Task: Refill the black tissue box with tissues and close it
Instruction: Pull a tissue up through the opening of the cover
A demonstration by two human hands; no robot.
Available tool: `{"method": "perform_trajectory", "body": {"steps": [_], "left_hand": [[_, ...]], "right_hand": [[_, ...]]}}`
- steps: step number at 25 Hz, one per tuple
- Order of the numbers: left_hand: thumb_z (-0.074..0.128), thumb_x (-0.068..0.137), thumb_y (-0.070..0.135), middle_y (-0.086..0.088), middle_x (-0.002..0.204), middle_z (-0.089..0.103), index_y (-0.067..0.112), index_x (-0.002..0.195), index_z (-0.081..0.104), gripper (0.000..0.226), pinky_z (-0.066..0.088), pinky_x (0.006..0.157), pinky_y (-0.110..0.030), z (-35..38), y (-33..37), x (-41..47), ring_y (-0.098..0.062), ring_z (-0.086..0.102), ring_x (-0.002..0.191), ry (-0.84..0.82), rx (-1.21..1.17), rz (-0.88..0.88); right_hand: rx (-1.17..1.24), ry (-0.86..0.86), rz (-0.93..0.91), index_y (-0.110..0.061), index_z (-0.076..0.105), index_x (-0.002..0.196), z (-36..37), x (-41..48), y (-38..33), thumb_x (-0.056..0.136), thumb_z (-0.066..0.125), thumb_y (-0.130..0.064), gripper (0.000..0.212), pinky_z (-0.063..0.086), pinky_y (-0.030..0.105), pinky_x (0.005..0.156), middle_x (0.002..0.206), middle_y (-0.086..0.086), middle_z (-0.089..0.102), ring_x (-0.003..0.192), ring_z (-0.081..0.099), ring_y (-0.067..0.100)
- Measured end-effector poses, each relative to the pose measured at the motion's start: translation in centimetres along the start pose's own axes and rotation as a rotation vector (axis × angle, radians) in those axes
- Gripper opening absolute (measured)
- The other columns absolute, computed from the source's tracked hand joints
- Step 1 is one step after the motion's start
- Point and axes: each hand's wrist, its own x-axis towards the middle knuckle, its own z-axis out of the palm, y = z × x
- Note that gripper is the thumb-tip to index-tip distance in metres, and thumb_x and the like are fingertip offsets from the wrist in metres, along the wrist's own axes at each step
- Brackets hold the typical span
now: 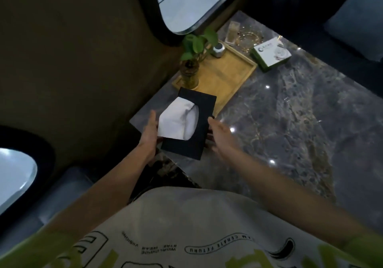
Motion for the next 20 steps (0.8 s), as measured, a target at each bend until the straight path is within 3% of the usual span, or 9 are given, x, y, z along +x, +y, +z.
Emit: {"method": "perform_trajectory", "body": {"steps": [2, 4, 7, 9, 14, 17, 20], "left_hand": [[0.037, 0.089, 0.067, -0.019, 0.101, 0.071, 0.007, 0.108, 0.071, 0.072, 0.06, 0.072, -0.036, -2.0, 0.9, 1.4, -0.031, 0.07, 0.088, 0.005, -0.04, -0.027], [0.04, 0.088, 0.068, -0.008, 0.094, 0.076, 0.015, 0.098, 0.074, 0.064, 0.059, 0.061, -0.03, -3.5, 1.9, 2.7, -0.022, 0.074, 0.077, 0.024, -0.088, -0.06], [0.04, 0.084, 0.072, -0.006, 0.121, 0.067, 0.02, 0.127, 0.06, 0.07, 0.051, 0.095, -0.041, -5.1, 2.9, 4.6, -0.024, 0.065, 0.106, 0.061, -0.053, -0.06], [0.039, 0.08, 0.076, -0.006, 0.132, 0.06, 0.02, 0.137, 0.05, 0.081, 0.043, 0.105, -0.046, -6.0, 3.3, 5.8, -0.027, 0.058, 0.117, 0.075, -0.035, -0.07], [0.047, 0.07, 0.075, -0.001, 0.141, 0.051, 0.022, 0.142, 0.043, 0.089, 0.037, 0.11, -0.042, -7.0, 4.3, 7.1, -0.021, 0.05, 0.125, 0.124, -0.066, -0.045], [0.048, 0.078, 0.068, -0.001, 0.137, 0.053, 0.019, 0.14, 0.045, 0.079, 0.04, 0.1, -0.034, -7.2, 4.2, 7.2, -0.018, 0.052, 0.115, 0.192, -0.037, -0.006], [0.047, 0.079, 0.067, -0.001, 0.134, 0.055, 0.019, 0.136, 0.049, 0.075, 0.039, 0.093, -0.032, -7.4, 4.1, 7.3, -0.018, 0.053, 0.112, 0.202, -0.013, 0.015]], "right_hand": [[0.005, -0.018, 0.024, -0.034, 0.066, 0.095, 2.7, 0.7, -0.2, 0.089, 0.06, -0.051, 0.018, 0.058, 0.035, 0.072, 0.097, -0.007, 0.071, 0.092, 0.068, 0.019], [0.042, -0.037, 0.047, -0.031, 0.067, 0.099, 4.9, 1.5, -0.3, 0.089, 0.062, -0.047, 0.02, 0.059, 0.037, 0.073, 0.104, -0.002, 0.071, 0.095, 0.069, 0.02], [0.056, -0.03, 0.082, -0.023, 0.061, 0.121, 7.1, 2.7, -0.6, 0.089, 0.063, -0.046, 0.039, 0.056, 0.047, 0.087, 0.12, 0.003, 0.066, 0.108, 0.064, 0.025], [0.032, 0.009, 0.099, -0.02, 0.054, 0.131, 8.4, 3.3, -0.5, 0.089, 0.063, -0.048, 0.051, 0.053, 0.051, 0.094, 0.128, 0.004, 0.061, 0.115, 0.06, 0.027], [0.041, -0.007, 0.055, -0.027, 0.047, 0.13, 10.5, 3.3, -0.2, 0.087, 0.064, -0.046, 0.05, 0.058, 0.035, 0.073, 0.131, 0.002, 0.057, 0.113, 0.06, 0.022], [0.06, 0.009, 0.072, -0.022, 0.045, 0.136, 11.1, 3.4, -0.1, 0.087, 0.066, -0.044, 0.058, 0.06, 0.039, 0.076, 0.135, 0.004, 0.053, 0.118, 0.057, 0.026], [0.08, -0.012, 0.095, -0.021, 0.055, 0.114, 11.5, 3.4, 0.3, 0.088, 0.066, -0.04, 0.034, 0.06, 0.043, 0.078, 0.131, 0.009, 0.053, 0.119, 0.056, 0.029]]}}
